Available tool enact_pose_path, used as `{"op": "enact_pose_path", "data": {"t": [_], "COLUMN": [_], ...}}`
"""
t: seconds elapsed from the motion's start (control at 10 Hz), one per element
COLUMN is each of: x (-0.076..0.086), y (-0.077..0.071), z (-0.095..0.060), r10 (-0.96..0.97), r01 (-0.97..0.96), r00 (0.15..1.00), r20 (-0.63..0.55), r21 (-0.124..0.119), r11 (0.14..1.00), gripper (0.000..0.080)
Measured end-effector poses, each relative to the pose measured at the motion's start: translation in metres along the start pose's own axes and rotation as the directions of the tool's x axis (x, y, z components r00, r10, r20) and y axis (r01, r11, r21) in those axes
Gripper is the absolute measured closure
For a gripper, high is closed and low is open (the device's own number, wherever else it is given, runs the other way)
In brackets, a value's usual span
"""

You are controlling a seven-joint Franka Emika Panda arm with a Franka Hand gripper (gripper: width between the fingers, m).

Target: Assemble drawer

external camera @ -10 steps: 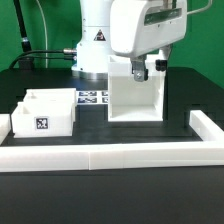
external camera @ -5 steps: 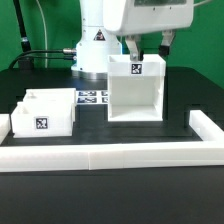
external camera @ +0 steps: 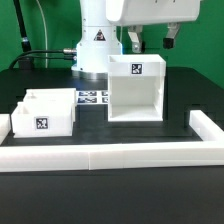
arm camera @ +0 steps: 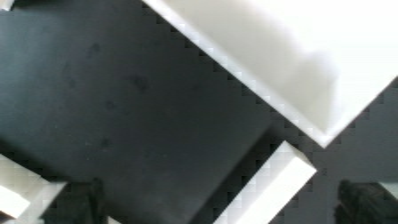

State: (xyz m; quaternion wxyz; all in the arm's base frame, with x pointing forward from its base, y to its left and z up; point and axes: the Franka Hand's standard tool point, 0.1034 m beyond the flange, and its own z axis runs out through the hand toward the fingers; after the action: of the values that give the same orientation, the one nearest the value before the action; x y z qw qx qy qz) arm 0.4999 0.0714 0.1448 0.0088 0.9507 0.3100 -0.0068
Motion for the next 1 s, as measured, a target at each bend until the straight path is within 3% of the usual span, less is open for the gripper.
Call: {"op": "enact_pose_path", "data": {"t": [0.2,0.3,0.5,0.8,1.0], "x": [-0.001,-0.007,-0.023,-0.030,-0.029], "y": [0.000,-0.005,-0.027,-0.043,-0.042], "z": [0.000,0.001,0.007,0.017,0.017], "r10": [0.002,0.119,0.275,0.414,0.412], "r01": [-0.002,-0.120,-0.275,-0.415,-0.413], "r00": [1.000,0.993,0.961,0.910,0.911], "r20": [0.001,-0.022,0.004,0.032,0.030], "r21": [0.000,-0.009,-0.004,0.057,0.058], "r11": [1.000,0.993,0.961,0.908,0.909], "gripper": [0.0150,0.0150,0.0150,0.0150,0.0150]}}
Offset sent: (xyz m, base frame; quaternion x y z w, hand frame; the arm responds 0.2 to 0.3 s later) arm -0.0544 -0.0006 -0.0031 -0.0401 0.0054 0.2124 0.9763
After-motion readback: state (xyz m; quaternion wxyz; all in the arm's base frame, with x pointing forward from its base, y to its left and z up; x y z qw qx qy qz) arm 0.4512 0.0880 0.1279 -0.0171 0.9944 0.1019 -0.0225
